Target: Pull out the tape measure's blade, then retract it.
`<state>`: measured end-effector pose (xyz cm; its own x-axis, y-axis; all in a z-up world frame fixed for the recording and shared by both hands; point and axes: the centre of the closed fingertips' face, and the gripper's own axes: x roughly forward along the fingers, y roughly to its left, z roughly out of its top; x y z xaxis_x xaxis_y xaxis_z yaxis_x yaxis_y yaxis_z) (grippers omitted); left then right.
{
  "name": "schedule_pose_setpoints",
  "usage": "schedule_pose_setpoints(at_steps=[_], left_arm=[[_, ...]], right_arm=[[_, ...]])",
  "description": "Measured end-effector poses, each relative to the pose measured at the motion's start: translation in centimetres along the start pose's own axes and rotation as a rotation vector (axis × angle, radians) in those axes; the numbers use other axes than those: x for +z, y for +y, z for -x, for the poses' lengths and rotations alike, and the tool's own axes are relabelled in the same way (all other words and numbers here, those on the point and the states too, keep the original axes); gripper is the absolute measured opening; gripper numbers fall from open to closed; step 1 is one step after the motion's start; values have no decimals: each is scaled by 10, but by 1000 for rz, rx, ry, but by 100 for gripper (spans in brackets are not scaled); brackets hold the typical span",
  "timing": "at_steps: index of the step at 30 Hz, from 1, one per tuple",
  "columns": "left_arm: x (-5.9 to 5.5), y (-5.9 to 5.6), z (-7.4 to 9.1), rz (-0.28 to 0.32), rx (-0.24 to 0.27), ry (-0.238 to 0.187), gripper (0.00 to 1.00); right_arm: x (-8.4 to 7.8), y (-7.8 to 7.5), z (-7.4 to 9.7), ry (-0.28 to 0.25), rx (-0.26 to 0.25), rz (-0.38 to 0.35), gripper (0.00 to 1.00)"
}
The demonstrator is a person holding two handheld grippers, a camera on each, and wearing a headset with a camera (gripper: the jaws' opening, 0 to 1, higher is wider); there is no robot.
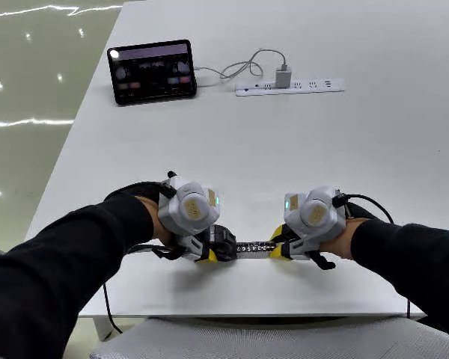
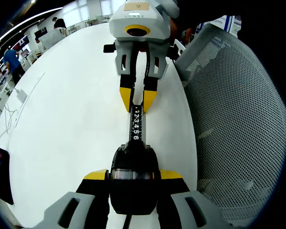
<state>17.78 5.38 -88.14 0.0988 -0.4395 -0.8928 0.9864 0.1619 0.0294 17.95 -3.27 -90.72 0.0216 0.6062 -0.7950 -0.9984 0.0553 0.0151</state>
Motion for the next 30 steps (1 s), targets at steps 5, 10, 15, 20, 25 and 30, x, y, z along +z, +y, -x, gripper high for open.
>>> schedule_pose_setpoints(at_steps=[5, 10, 15, 20, 25, 30], left_arm=[[0, 0, 0, -1, 0, -2, 34], [1, -1, 0, 1, -1, -5, 34], [1, -1, 0, 4, 0, -9, 34], [1, -1, 0, 7, 0, -12, 34], [2, -1, 0, 6, 0, -13, 34], [2, -1, -1, 4, 1, -12, 34]], right_arm=[[-1, -1, 1, 8, -3, 14, 8], [-3, -1, 3, 10, -2, 7, 8], [-5, -1, 4, 11, -4, 1, 8], [-8, -2, 7, 14, -4, 1, 8], [-10, -1, 8, 16, -3, 0, 8], [-13, -1, 10, 18, -4, -3, 8]])
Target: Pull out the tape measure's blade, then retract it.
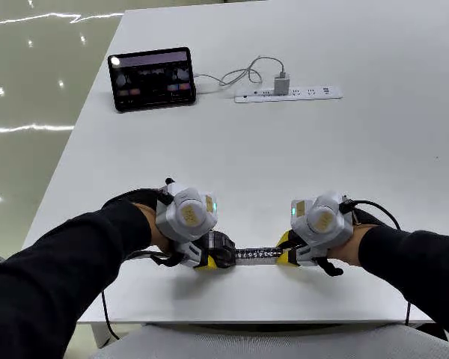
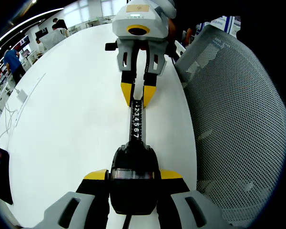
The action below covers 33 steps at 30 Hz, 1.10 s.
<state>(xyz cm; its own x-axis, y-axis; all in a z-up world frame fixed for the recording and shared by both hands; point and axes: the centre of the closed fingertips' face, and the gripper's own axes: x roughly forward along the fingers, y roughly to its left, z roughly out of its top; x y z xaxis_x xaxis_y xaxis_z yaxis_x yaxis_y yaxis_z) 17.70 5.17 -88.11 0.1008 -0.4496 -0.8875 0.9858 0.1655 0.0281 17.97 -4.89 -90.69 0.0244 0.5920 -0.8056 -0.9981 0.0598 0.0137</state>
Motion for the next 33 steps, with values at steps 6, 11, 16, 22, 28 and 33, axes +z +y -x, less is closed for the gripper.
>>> schedule_pose_setpoints(at_steps=[6, 11, 16, 22, 28, 33], left_arm=[[1, -1, 0, 0, 0, 1, 34], [1, -1, 0, -1, -1, 2, 34], [1, -1, 0, 0, -2, 3, 34], [1, -1, 0, 0, -4, 3, 34], [2, -1, 0, 2, -1, 2, 34], [2, -2, 0, 1, 0, 0, 34]], right_arm=[[-4, 0, 2, 0, -3, -8, 8], [-7, 0, 5, -3, -6, -13, 8], [-9, -1, 7, -5, -6, -21, 8], [-12, -2, 9, -6, -8, -22, 8], [-16, -3, 12, -7, -10, -22, 8], [-18, -2, 13, -6, -11, -27, 8]])
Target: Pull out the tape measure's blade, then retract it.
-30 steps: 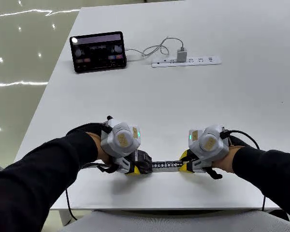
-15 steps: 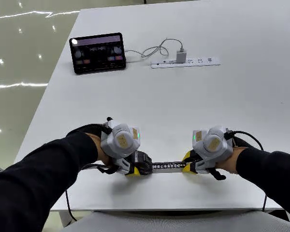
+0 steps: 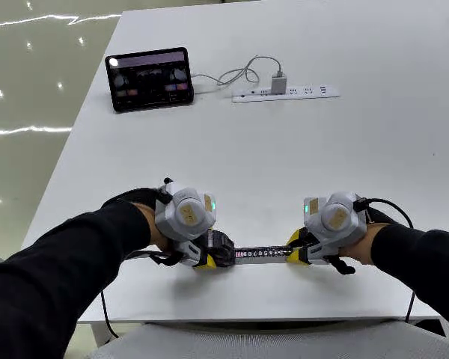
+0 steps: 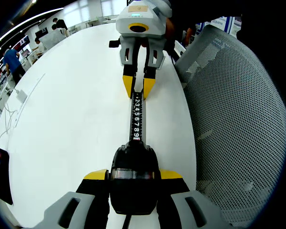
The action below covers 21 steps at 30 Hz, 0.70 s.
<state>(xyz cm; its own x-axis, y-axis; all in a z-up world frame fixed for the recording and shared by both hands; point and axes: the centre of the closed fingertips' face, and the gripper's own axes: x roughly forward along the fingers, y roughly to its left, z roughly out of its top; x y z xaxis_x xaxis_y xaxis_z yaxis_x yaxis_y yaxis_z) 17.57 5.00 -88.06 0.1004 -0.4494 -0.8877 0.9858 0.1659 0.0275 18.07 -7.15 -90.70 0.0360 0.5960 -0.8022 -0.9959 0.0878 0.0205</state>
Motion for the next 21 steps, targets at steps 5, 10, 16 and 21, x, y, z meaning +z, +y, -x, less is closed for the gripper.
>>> schedule_pose_setpoints(at_steps=[5, 10, 16, 21], left_arm=[[0, 0, 0, 1, 0, -1, 34], [1, 0, 0, 0, -1, 0, 34], [1, -1, 0, 1, -1, -2, 34], [1, -1, 0, -1, 0, -1, 34]], right_arm=[[-2, 0, 2, 1, -2, -3, 8], [-4, 0, 3, -1, -3, -7, 8], [-5, -1, 4, 1, -4, -4, 8], [-7, -1, 6, 1, -7, -8, 8]])
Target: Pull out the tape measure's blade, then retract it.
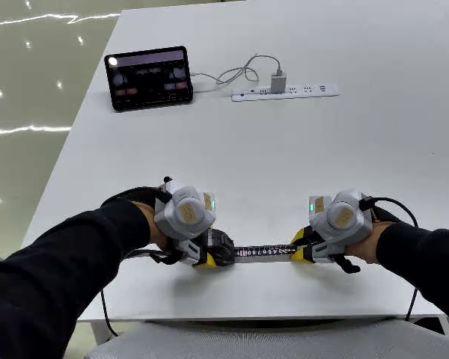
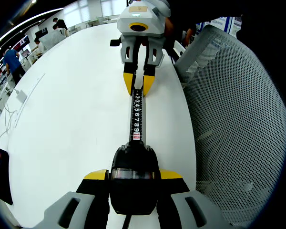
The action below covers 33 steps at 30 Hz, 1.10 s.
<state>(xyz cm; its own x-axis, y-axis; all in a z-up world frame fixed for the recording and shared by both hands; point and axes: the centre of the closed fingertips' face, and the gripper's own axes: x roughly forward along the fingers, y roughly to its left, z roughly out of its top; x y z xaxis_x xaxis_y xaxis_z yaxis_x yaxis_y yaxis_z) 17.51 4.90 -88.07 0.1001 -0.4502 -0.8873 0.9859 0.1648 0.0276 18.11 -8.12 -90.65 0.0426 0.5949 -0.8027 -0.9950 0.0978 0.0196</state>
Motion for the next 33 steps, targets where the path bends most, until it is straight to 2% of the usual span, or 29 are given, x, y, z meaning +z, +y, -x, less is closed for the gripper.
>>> schedule_pose_setpoints(at_steps=[33], left_arm=[[1, -1, 0, -3, 5, 0, 34]], right_arm=[[-15, -1, 12, 7, -14, -10, 8]])
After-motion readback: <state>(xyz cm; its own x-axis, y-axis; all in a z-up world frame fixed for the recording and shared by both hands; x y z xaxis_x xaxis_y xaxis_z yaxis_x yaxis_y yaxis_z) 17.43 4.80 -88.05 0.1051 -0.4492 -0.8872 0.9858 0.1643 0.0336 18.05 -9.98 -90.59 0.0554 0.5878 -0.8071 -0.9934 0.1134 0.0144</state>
